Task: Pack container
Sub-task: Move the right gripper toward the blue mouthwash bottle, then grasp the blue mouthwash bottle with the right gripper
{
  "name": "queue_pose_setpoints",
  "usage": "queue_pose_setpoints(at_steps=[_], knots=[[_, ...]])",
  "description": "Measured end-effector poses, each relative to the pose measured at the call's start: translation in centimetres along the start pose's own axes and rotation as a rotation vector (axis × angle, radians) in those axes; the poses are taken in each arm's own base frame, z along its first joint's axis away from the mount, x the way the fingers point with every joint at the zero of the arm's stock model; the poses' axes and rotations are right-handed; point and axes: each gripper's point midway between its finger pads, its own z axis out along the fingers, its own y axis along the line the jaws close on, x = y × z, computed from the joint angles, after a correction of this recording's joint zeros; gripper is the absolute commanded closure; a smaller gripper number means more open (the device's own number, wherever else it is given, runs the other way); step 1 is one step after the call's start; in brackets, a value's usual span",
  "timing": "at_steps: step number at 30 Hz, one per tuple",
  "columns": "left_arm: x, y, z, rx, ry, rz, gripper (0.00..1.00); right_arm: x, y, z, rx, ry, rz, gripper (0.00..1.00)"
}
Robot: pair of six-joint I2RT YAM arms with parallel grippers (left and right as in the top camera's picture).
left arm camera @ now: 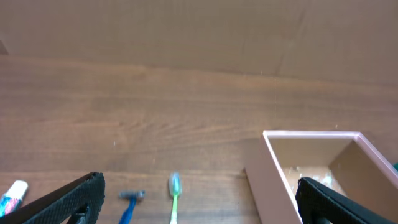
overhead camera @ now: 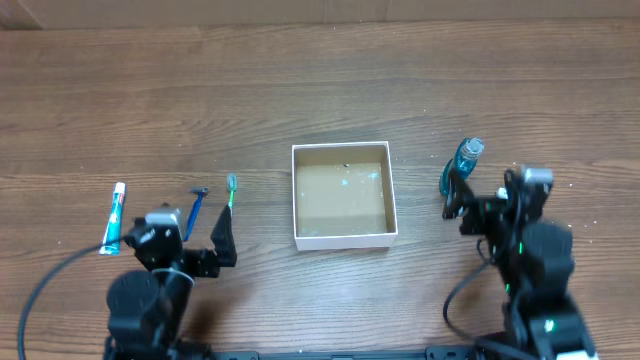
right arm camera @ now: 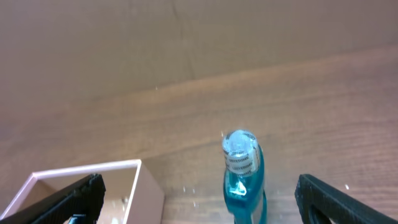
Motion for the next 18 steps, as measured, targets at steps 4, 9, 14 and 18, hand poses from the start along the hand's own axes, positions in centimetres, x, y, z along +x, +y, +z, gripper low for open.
queue_pose_setpoints(at_steps=[4,9,14,18], knots=[[-1.4,-0.2,0.3,-0.03,0.214,-0.016,0.0,-1.2,0.4,2.9,0.067,0.255,-0.005,0.0],[-1.9,-0.4,1.3,-0.063,0.463,-0.033,0.0,-2.1,0.7,6.7,0.127,0.48,-0.008,0.0],[-0.1,-0.9,2.9,-0.04,0.653,-0.06,0.0,0.0,-1.4,7.6,0.215,0.616,0.062,0.0],[1.2,-1.2,3.8,-0.022,0.722,-0.077,0.0,1.1,-2.7,7.8,0.255,0.661,0.09,0.0]])
